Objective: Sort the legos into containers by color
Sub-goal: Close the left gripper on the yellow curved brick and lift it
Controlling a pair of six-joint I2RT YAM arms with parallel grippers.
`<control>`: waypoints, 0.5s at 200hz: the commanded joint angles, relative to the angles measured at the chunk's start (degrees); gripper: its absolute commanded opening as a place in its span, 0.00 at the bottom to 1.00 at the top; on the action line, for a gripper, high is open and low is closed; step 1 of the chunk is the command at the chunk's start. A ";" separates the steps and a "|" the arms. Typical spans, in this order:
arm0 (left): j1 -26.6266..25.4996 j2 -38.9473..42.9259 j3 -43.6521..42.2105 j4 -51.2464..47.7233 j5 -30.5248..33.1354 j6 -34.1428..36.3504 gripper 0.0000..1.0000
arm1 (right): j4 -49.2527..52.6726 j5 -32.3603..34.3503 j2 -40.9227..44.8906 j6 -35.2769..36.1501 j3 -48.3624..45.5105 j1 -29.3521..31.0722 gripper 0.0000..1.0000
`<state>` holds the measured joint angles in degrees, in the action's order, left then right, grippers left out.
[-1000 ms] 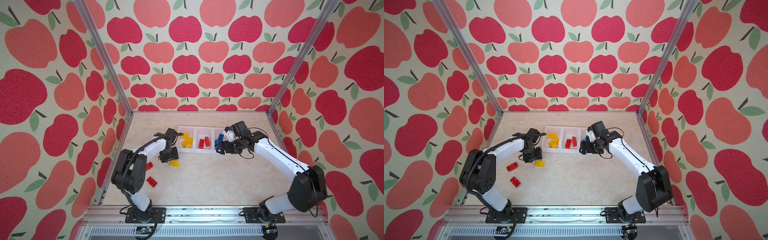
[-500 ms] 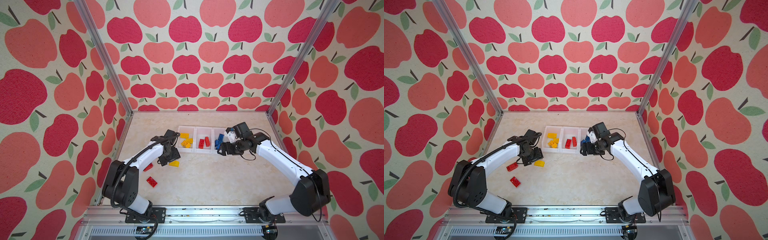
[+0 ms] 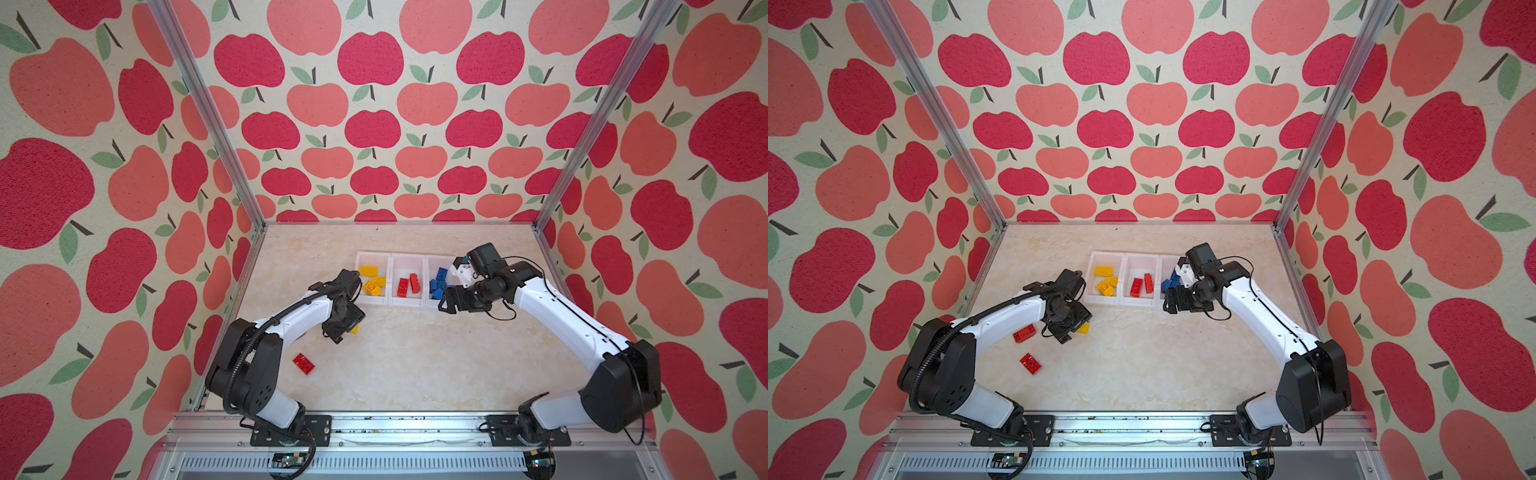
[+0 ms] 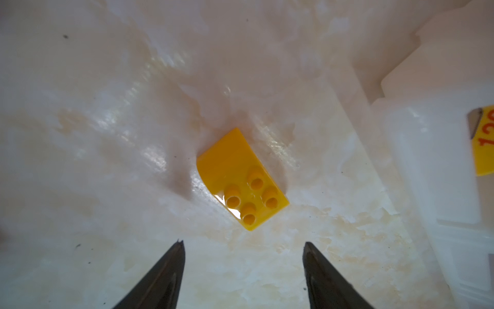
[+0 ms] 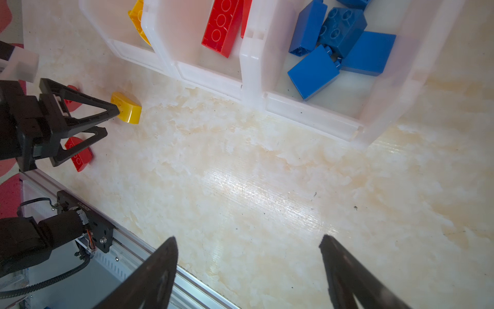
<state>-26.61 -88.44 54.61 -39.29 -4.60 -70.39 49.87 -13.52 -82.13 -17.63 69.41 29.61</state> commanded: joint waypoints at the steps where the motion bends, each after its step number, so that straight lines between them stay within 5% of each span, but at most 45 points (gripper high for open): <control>1: -0.54 -1.37 -0.38 2.39 3.11 -5.99 0.72 | 1.97 -0.70 0.19 1.76 1.03 -0.61 0.86; 100: -0.12 -5.11 -1.90 8.94 7.06 -10.56 0.70 | 0.23 -1.42 0.53 1.89 0.62 -1.33 0.86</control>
<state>-27.14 -91.26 51.66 -32.08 0.49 -78.61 50.04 -13.93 -82.13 -16.56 69.41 28.71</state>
